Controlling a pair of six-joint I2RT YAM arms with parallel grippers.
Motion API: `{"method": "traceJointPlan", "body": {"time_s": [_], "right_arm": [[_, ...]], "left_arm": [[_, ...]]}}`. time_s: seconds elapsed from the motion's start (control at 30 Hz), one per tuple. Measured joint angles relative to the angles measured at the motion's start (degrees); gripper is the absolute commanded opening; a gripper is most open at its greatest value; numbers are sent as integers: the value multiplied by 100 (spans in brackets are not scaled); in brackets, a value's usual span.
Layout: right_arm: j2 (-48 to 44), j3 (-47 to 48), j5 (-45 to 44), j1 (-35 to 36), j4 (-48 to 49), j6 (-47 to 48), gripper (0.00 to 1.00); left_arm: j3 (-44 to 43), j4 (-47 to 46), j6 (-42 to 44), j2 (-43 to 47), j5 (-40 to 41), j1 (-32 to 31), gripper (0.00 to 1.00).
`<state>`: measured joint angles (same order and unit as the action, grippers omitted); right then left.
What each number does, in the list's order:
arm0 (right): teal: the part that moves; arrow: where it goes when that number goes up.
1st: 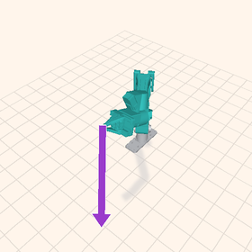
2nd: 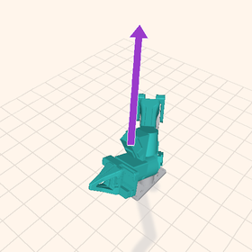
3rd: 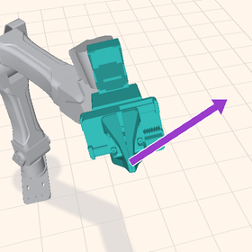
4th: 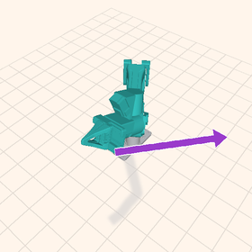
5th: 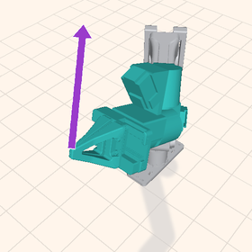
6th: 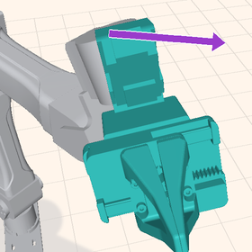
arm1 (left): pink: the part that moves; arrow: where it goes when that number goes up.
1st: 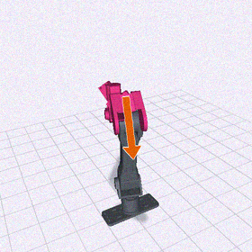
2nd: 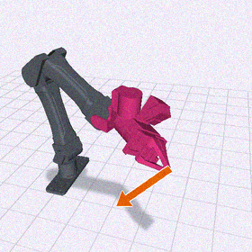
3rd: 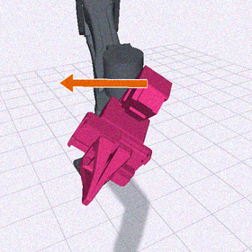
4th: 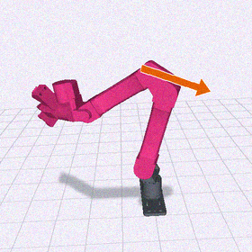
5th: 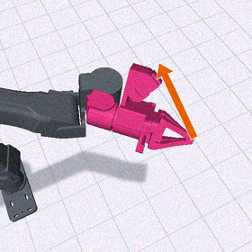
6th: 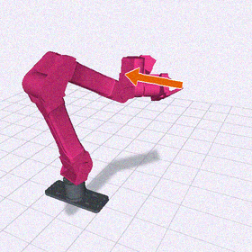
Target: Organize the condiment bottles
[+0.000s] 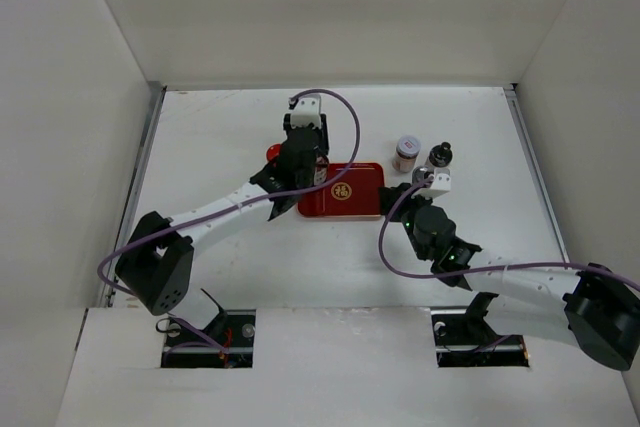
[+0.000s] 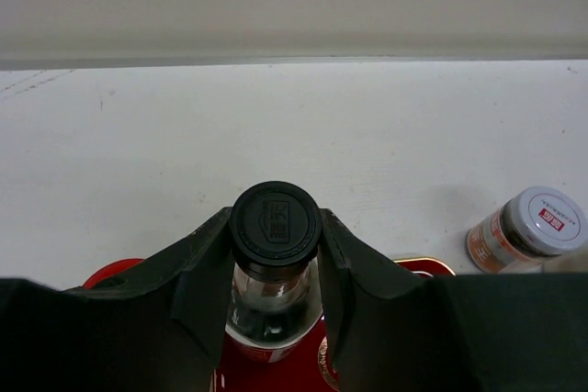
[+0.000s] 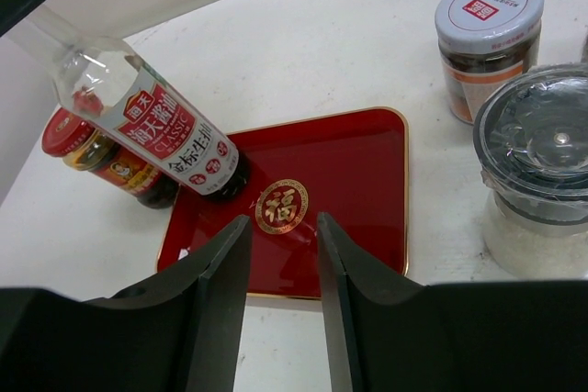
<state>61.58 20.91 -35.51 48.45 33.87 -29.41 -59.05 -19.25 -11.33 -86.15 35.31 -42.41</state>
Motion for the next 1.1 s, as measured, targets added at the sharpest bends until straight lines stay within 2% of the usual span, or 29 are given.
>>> {"method": "traceJointPlan", "body": {"time_s": [0.13,0.3,0.43,0.57,0.8,0.93,1.1], "right_arm": [[0,0,0,-2,2,-4,48],[0,0,0,-2,0,-4,49],[0,0,0,-2,0,-4,49],[0,0,0,-2,2,-2,50],[0,0,0,-2,2,-4,52],[0,0,0,-7,2,-17,57],[4,0,-2,-7,2,-20,58]], "left_arm": [[94,-175,-2,0,0,-2,43],[144,-439,-24,98,2,-4,72],[210,-527,-24,321,17,-31,84],[369,-579,-24,699,79,-79,86],[1388,-597,-289,2063,262,-70,73],[1818,-162,-662,2675,251,103,76],[1858,555,-909,2374,-164,487,82]]}}
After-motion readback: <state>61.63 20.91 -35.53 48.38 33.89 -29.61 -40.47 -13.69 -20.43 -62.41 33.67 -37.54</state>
